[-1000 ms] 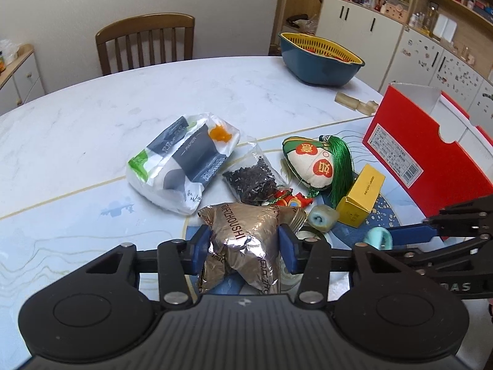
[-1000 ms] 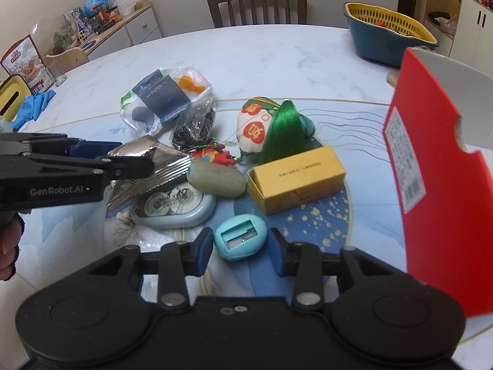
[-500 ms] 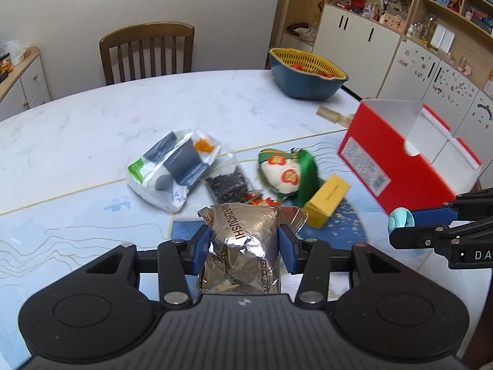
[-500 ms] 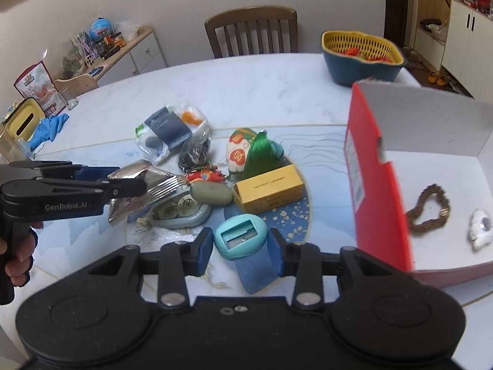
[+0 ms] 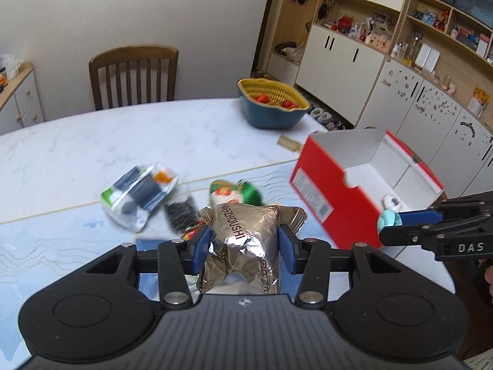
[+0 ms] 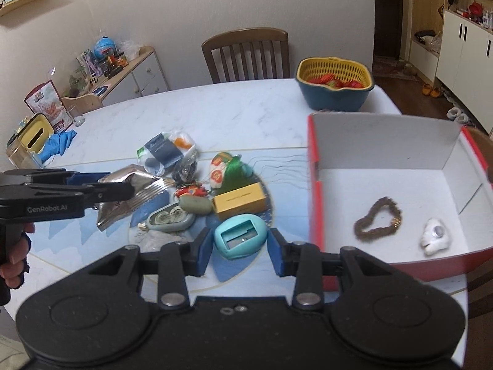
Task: Organize objects
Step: 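Carry the foil bag and teal sharpener with both tools into the box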
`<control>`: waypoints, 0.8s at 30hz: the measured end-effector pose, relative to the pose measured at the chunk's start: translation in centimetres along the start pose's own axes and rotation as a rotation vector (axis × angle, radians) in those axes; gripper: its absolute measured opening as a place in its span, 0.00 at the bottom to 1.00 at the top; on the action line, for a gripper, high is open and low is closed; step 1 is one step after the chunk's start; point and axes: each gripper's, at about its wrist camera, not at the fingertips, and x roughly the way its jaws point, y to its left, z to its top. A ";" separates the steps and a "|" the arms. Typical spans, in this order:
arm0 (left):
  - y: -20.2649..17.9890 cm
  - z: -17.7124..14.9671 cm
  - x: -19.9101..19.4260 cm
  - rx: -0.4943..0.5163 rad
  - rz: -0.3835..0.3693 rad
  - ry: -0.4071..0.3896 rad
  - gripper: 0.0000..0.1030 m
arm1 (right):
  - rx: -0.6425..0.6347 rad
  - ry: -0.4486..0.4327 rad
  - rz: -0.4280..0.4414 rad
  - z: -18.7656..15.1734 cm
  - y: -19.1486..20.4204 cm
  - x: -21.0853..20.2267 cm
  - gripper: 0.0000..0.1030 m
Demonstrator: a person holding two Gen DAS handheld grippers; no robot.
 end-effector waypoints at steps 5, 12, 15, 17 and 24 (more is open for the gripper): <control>-3.4 1.2 -0.2 0.031 -0.012 -0.023 0.45 | -0.003 -0.027 -0.003 0.3 -2.5 -1.7 0.36; -8.2 2.8 1.5 0.060 -0.021 -0.031 0.45 | 0.014 -0.052 -0.015 0.8 -7.4 -3.2 0.36; -10.3 3.5 2.6 0.076 -0.027 -0.034 0.45 | 0.021 -0.054 -0.023 0.8 -9.6 -3.5 0.36; -11.8 3.9 3.5 0.083 -0.034 -0.036 0.45 | 0.024 -0.057 -0.029 0.8 -11.0 -3.7 0.36; -16.1 4.8 7.0 0.111 -0.050 -0.012 0.45 | 0.030 -0.052 -0.052 0.6 -15.9 -4.1 0.36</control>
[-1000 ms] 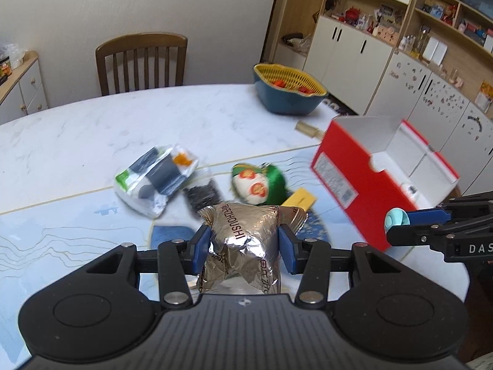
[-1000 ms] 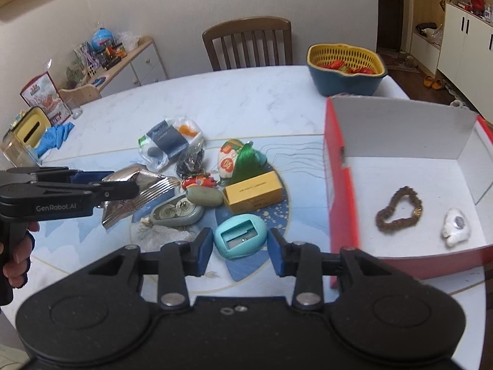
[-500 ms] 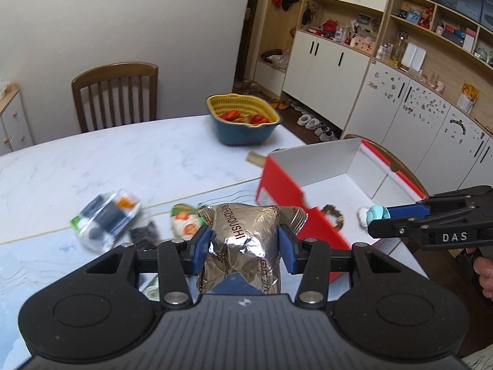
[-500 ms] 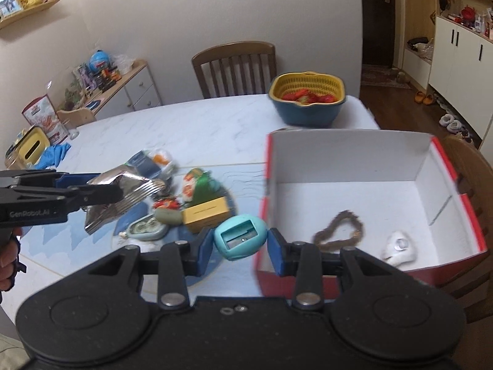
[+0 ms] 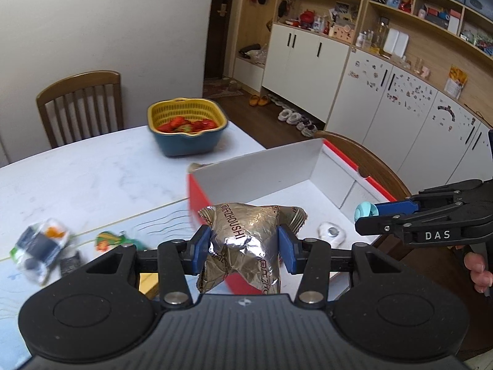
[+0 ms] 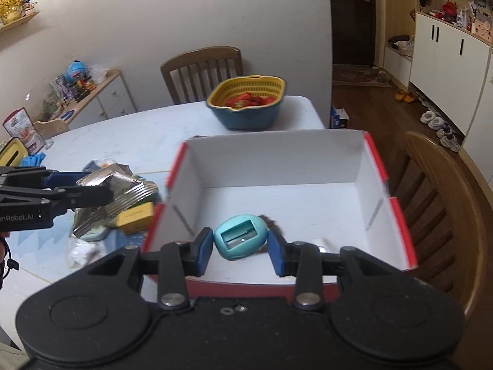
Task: Organize objects
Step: 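Carry the foil bag and teal sharpener with both tools into the box, then open both tools to release the foil bag and sharpener in the box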
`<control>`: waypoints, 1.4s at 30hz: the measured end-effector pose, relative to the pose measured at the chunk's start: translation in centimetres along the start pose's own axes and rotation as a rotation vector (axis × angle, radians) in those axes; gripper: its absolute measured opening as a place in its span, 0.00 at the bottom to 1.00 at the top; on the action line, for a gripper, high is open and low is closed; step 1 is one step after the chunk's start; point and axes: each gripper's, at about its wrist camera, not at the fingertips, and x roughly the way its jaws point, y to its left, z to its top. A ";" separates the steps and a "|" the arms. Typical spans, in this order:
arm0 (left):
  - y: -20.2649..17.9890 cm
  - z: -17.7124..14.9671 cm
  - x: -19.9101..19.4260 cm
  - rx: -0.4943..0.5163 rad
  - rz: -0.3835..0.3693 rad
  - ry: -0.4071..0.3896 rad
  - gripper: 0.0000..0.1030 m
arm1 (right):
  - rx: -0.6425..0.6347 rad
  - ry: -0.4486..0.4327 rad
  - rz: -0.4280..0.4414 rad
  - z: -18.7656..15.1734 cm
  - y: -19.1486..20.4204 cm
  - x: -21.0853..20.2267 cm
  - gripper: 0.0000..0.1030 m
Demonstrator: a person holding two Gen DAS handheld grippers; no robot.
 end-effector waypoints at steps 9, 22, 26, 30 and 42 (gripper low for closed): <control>-3.6 2.2 6.4 0.055 0.035 0.058 0.45 | -0.016 0.044 -0.045 0.9 -4.7 2.6 0.36; -5.7 3.9 14.8 0.124 0.124 0.145 0.45 | -0.038 0.148 -0.059 2.9 -7.8 10.3 0.36; -5.6 4.0 16.9 0.134 0.152 0.182 0.45 | -0.106 0.184 -0.055 2.7 -7.0 11.8 0.36; -5.2 3.7 18.7 0.138 0.172 0.230 0.45 | -0.141 0.223 -0.049 2.7 -6.5 13.1 0.35; -5.4 3.4 21.2 0.140 0.152 0.343 0.45 | -0.175 0.394 -0.057 3.3 -5.8 16.3 0.35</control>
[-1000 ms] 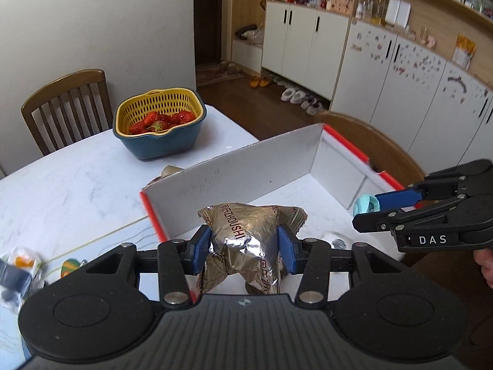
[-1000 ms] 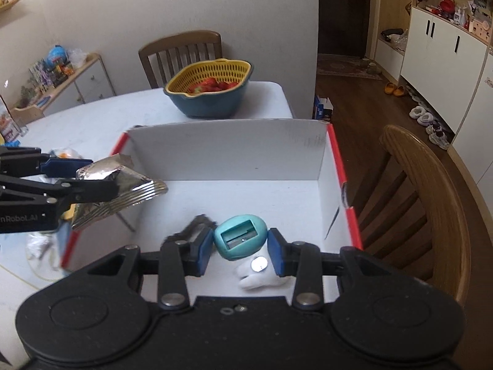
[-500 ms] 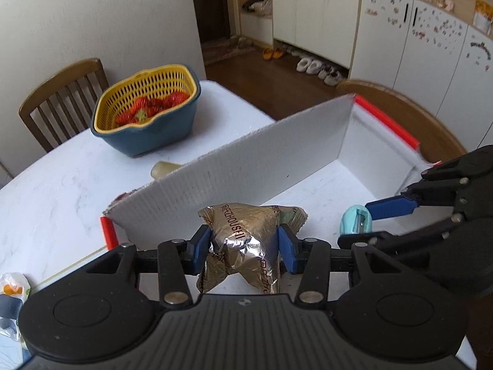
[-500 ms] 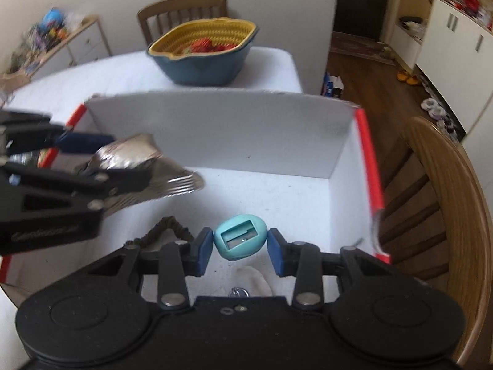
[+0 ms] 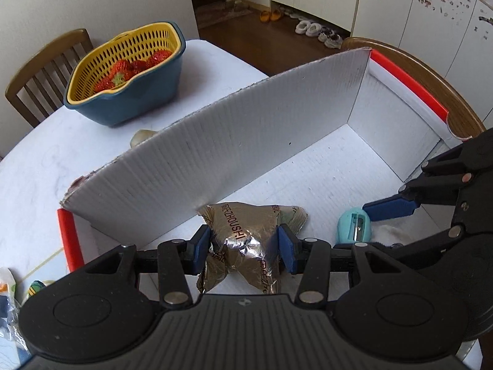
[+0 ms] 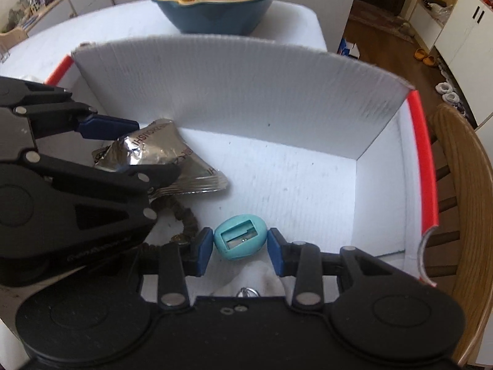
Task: Organize objects
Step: 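Open both tools to release the foil bag and sharpener in the box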
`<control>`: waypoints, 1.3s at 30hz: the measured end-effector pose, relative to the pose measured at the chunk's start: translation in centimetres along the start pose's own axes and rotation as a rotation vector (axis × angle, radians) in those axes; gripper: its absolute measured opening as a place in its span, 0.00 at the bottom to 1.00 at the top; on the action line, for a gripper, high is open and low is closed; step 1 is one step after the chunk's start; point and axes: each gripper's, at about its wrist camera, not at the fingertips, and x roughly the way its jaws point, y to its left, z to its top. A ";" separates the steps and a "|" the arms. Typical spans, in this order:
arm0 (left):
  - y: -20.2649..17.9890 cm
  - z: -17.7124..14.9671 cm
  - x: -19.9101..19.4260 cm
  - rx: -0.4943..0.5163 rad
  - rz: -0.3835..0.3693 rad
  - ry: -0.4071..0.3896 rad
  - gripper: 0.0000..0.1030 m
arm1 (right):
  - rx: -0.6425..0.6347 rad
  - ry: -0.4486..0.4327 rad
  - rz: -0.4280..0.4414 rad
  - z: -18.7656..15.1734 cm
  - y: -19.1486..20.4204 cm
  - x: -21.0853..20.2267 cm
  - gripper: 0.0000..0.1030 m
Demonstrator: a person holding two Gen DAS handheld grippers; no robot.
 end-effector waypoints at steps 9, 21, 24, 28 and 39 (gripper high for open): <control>-0.2 0.4 0.3 -0.001 -0.008 0.026 0.45 | -0.001 0.045 0.006 -0.1 0.2 0.6 0.35; 0.5 0.2 -1.3 -0.033 -0.045 -0.001 0.61 | 0.009 -0.019 -0.028 -0.7 -0.2 -1.3 0.59; 0.6 -0.1 -2.1 -0.037 -0.052 -0.023 0.64 | 0.021 -0.046 -0.023 -1.0 -0.5 -2.3 0.60; 0.8 -0.5 -3.3 -0.049 -0.066 -0.045 0.64 | 0.024 -0.076 -0.020 -1.4 -0.4 -3.5 0.65; 1.6 -2.0 -7.2 -0.062 -0.097 -0.127 0.71 | 0.039 -0.179 -0.004 -2.9 0.7 -7.0 0.79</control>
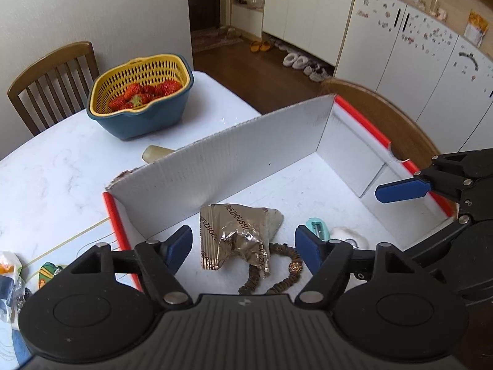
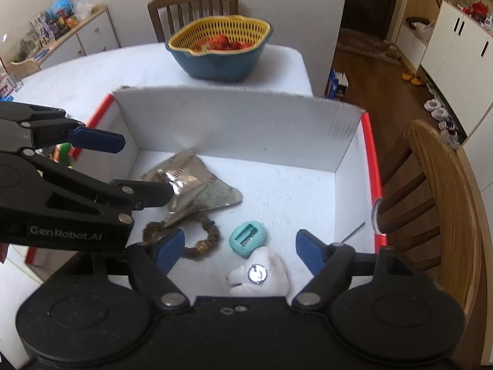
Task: Organize objects
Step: 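Open both tools to release the foil bag and sharpener in the box, then withdraw both tools from the box toward the remaining items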
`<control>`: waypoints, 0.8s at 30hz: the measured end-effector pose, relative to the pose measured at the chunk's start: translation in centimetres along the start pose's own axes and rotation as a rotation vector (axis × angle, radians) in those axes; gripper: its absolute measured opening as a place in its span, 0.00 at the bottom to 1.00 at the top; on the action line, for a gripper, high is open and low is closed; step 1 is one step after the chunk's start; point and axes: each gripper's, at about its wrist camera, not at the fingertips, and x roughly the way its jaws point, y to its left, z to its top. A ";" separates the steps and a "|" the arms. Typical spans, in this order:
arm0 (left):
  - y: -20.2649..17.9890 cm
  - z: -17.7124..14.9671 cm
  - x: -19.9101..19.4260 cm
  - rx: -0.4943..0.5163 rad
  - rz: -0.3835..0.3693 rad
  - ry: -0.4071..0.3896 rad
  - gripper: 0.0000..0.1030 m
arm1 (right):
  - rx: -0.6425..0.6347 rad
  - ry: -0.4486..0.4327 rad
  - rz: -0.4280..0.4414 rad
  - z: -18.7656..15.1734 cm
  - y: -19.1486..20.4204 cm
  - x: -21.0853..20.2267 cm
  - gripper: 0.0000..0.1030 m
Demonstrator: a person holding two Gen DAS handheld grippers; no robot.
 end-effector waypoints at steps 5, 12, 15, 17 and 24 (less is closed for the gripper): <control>0.6 -0.7 -2.2 -0.015 -0.023 -0.051 0.81 | 0.011 -0.061 -0.001 -0.5 0.7 -1.9 0.87; 1.7 -2.2 -5.3 -0.029 -0.058 -0.106 0.83 | 0.042 -0.142 0.049 -1.8 1.5 -5.0 0.93; 2.4 -2.9 -6.5 -0.046 -0.070 -0.134 0.92 | 0.054 -0.171 0.060 -2.2 2.2 -6.1 0.93; 2.9 -3.3 -7.3 -0.054 -0.084 -0.157 0.96 | 0.060 -0.192 0.060 -2.5 2.8 -6.7 0.93; 5.0 -5.2 -10.1 -0.057 -0.125 -0.205 1.00 | 0.105 -0.253 0.056 -3.4 5.3 -8.0 0.93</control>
